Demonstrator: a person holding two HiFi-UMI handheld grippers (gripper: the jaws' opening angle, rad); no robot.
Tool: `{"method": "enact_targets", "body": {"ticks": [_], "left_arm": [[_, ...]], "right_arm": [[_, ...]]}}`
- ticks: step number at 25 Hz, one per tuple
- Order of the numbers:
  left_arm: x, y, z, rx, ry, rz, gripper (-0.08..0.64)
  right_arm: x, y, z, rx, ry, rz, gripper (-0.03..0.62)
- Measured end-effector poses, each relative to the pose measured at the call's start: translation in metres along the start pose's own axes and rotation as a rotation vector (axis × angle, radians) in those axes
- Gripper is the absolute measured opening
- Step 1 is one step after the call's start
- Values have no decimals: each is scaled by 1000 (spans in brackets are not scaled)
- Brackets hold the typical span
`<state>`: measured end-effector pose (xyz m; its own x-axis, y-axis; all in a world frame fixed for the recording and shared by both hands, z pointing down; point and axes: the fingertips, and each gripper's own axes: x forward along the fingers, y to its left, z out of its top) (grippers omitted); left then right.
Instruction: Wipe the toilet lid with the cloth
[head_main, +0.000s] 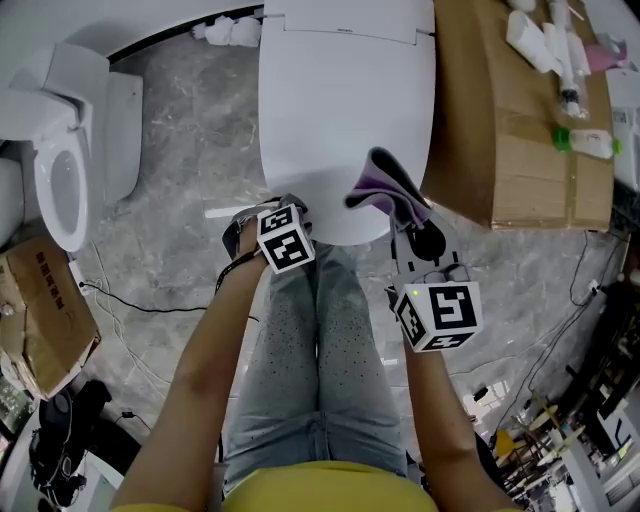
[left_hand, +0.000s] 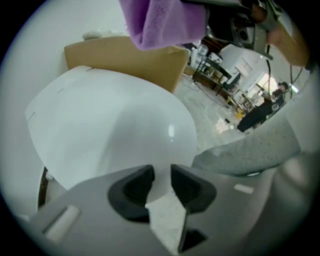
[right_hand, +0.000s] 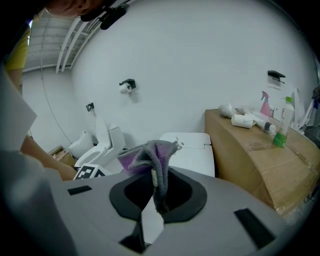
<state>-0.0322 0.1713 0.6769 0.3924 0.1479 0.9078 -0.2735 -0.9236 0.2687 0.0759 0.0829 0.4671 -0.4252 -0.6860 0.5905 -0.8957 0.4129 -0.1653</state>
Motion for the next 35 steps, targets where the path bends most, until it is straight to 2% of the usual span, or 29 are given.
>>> {"method": "enact_targets", "body": {"ticks": [5, 9, 13, 17, 21, 25, 30, 35], "left_arm": [[26, 8, -7, -106, 14, 42, 112], [36, 13, -11, -137, 40, 85, 95], [37, 23, -12, -186, 27, 123, 25], [34, 26, -12, -306, 0, 106, 11], [14, 24, 4, -420, -87, 85, -2], [-20, 31, 27, -443, -166, 136, -2], [-61, 47, 60, -509, -277, 190, -2], [-95, 63, 83, -504, -354, 236, -2]], "right_arm": [[7, -7, 3, -3, 5, 14, 48], [12, -14, 4, -5, 13, 27, 48], [17, -21, 1, -11, 25, 40, 48], [21, -25, 1, -22, 33, 67, 48], [26, -29, 6, -37, 36, 98, 48], [33, -33, 19, -50, 24, 119, 48], [46, -37, 31, -56, 13, 144, 48], [68, -33, 39, -57, 10, 175, 48]]}}
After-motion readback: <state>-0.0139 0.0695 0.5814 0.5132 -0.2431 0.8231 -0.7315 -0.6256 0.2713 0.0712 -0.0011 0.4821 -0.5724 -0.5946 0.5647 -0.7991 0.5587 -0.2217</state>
